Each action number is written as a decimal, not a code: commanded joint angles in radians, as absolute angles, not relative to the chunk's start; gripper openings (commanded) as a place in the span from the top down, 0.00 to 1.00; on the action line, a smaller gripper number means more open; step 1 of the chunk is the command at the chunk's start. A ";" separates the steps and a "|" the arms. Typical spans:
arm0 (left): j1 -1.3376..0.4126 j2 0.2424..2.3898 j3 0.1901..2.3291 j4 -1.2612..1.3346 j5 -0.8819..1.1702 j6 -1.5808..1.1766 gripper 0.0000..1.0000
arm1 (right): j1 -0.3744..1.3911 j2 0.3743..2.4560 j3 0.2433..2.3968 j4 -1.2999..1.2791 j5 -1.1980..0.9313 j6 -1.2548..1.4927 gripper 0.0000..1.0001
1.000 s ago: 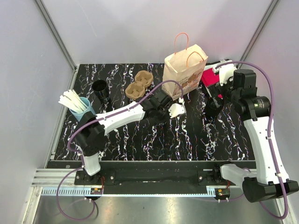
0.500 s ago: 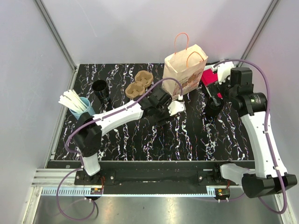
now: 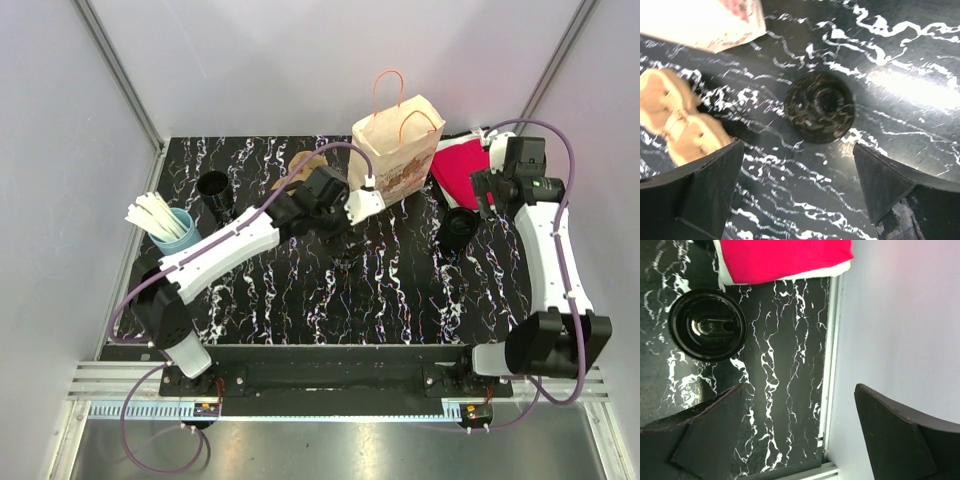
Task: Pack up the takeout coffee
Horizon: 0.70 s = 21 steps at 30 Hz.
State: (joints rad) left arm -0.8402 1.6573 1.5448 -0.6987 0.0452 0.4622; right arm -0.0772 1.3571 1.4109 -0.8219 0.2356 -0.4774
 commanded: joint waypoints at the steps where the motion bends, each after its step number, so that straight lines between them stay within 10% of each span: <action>1: -0.805 1.585 1.588 -0.715 0.003 0.466 0.01 | -0.097 1.394 1.362 -0.721 0.210 -0.446 0.07; 21: -0.670 1.491 1.601 -0.788 0.020 0.465 0.01 | -0.166 1.606 1.296 -0.554 -0.025 -0.353 0.29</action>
State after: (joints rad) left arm -0.6758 1.5246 1.5879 -0.7959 -0.0006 0.4774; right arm -0.1654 1.5890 1.3098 -0.6258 0.0200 -0.3832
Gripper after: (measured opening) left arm 0.987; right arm 0.719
